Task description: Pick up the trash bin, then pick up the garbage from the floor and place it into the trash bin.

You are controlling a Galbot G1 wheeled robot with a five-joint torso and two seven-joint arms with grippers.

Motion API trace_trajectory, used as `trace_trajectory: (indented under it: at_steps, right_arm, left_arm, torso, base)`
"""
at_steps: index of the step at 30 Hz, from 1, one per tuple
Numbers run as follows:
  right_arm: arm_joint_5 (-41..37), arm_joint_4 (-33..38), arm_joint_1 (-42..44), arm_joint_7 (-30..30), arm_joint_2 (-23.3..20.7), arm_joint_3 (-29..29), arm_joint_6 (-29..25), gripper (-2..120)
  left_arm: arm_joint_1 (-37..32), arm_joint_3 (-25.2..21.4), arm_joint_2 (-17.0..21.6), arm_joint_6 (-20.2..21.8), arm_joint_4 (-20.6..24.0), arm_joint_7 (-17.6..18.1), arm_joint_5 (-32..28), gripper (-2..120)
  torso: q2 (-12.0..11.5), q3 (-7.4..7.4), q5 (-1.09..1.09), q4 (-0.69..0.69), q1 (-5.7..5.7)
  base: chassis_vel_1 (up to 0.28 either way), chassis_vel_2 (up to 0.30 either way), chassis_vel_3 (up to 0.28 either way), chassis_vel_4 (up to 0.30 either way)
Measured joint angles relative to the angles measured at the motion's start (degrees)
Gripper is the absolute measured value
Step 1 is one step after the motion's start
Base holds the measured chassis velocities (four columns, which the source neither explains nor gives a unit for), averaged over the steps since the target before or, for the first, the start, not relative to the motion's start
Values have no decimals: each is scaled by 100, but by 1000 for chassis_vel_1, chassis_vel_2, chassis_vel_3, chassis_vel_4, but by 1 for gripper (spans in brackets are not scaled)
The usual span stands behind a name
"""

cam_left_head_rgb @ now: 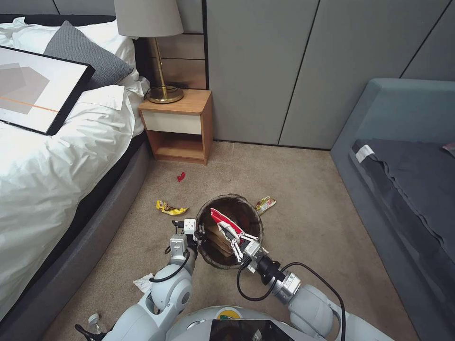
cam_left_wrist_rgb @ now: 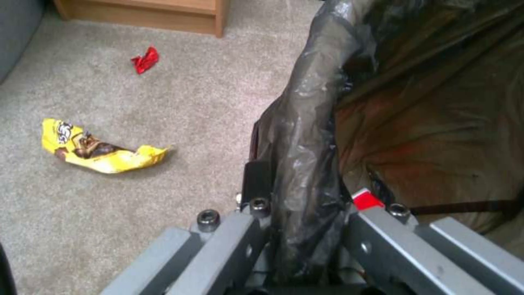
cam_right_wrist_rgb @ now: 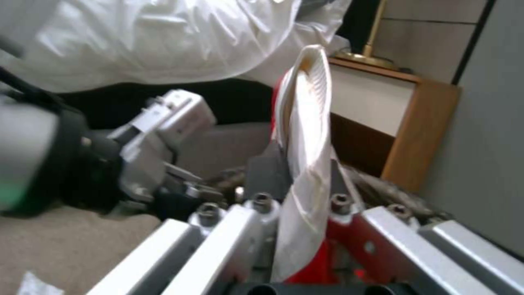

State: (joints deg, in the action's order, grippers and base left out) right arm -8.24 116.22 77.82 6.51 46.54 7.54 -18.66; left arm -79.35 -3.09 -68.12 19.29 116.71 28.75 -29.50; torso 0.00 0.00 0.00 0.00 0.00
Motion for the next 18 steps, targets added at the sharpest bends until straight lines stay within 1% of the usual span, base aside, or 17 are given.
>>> trace_trajectory:
  at_steps: [1, 2, 3, 5, 6, 8, 10, 11, 13, 14, 15, 16, 18]
  right_arm:
    - [7, -8, -2, 16, 4, -12, 7, 8]
    - [7, -8, -2, 16, 4, -12, 7, 8]
    - [9, -12, -3, 55, 15, -30, 28, 14]
    - [10, -12, -2, 100, 34, -43, 60, 23]
    - [10, -12, -2, 100, 34, -43, 60, 23]
    - [10, -12, -1, 118, 47, -47, 76, 29]
    - [9, -6, 1, 156, 68, -51, 116, 43]
    - [9, -6, 1, 156, 68, -51, 116, 43]
    - [5, 25, 2, 170, 86, -58, 152, 52]
    - [4, 37, 2, 176, 90, -60, 155, 54]
    - [4, 37, 2, 176, 90, -60, 155, 54]
    - [1, 62, 1, 183, 96, -74, 165, 61]
    - [-30, 113, -6, 188, 98, -116, 176, 70]
  left_arm:
    - [0, 0, -1, -2, 0, 0, 0, 2]
    - [0, 0, -1, -2, 0, 0, 0, 2]
    - [-1, 0, -5, -8, 0, 0, -1, 2]
    - [-1, 0, -7, -12, 0, 0, -1, 2]
    - [-1, 0, -7, -12, 0, 0, -1, 2]
    - [-1, 0, -6, -13, 0, 0, -2, 2]
    - [0, 0, -3, -16, 0, 1, -5, 2]
    - [0, 0, -3, -16, 0, 1, -5, 2]
    - [-5, -2, 0, -21, 2, 1, -6, 2]
    - [-7, -2, 1, -23, 2, 1, -6, 2]
    - [-7, -2, 1, -23, 2, 1, -6, 2]
    - [-11, -3, 3, -26, 3, 1, -6, 2]
    - [-11, -6, 5, -32, 3, 1, -6, 2]
  torso:
    - [0, 0, 0, 0, 0]
    - [0, 0, 0, 0, 0]
    - [0, 0, 0, 0, 0]
    - [0, 0, 0, 0, 0]
    - [0, 0, 0, 0, 0]
    - [0, 0, 0, 0, 0]
    - [0, 0, 0, 0, 0]
    - [0, 0, 0, 0, 0]
    - [0, 0, 0, 0, 0]
    - [0, 0, 0, 0, 0]
    - [0, 0, 0, 0, 0]
    - [0, 0, 0, 0, 0]
    - [0, 0, 0, 0, 0]
  base:
    - [0, 0, 0, 0]
    - [0, 0, 0, 0]
    - [0, 0, 0, 0]
    - [0, 0, 0, 0]
    - [0, 0, 0, 0]
    - [0, 0, 0, 0]
    - [0, 0, 0, 0]
    - [0, 0, 0, 0]
    - [0, 0, 0, 0]
    - [0, 0, 0, 0]
    - [0, 0, 0, 0]
    - [0, 0, 0, 0]
    - [0, 0, 0, 0]
